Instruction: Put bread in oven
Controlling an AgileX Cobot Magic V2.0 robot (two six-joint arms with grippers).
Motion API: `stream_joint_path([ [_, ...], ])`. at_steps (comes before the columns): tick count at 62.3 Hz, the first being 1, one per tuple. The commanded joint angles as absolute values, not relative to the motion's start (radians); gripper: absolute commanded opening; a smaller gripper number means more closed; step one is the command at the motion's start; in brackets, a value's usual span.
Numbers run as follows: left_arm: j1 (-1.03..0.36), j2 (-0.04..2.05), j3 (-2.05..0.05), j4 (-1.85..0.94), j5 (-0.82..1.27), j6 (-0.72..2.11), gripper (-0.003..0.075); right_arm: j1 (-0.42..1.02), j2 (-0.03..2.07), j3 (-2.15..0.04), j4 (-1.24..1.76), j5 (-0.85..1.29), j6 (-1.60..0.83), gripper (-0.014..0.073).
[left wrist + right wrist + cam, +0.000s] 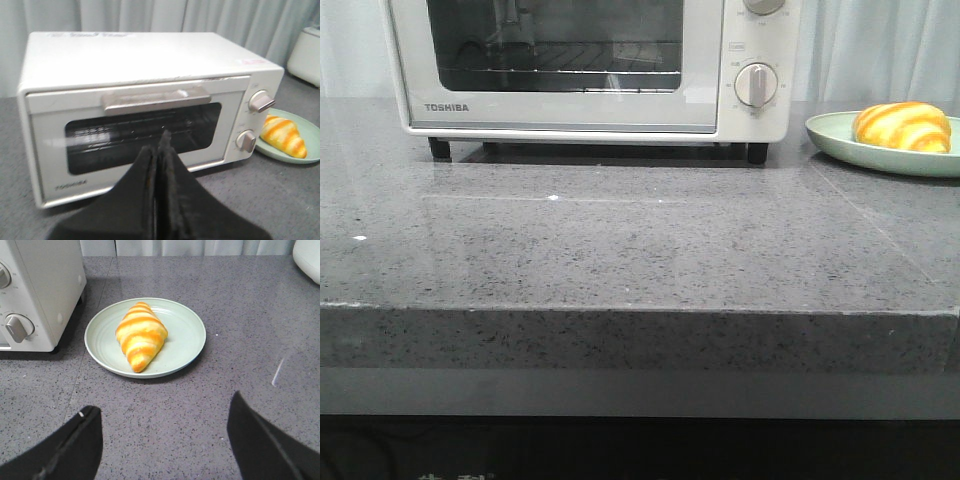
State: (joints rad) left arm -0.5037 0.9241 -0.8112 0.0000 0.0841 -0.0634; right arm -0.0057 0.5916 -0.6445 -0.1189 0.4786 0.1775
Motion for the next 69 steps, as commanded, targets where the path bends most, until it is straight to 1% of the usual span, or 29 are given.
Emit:
stream_joint_path([
  [1, -0.542, 0.997, -0.884, 0.012, -0.086, -0.062, -0.0018, -0.005, 0.598, -0.674, -0.132, 0.408, 0.169, 0.0542],
  [20, -0.558, 1.274, -1.058, 0.012, -0.256, -0.062, -0.0018, -0.005, 0.598, -0.674, -0.132, 0.407, 0.169, 0.0542],
  [34, -0.558, 1.428, -1.18, 0.012, -0.279, -0.062, -0.0018, -0.005, 0.598, -0.674, -0.132, 0.407, 0.169, 0.0542],
  [46, -0.558, 1.493, -1.201, 0.063, -0.281, -0.062, -0.0018, -0.005, 0.598, -0.674, -0.132, 0.406, 0.169, 0.0542],
  [55, -0.558, 1.524, -1.201, 0.071, -0.257, -0.062, -0.0018, -0.005, 0.598, -0.674, -0.132, 0.406, 0.169, 0.0542],
  [69, -0.558, 1.505, -1.201, 0.071, -0.085, -0.062, -0.0018, -0.005, 0.598, -0.674, -0.132, 0.406, 0.169, 0.0542],
])
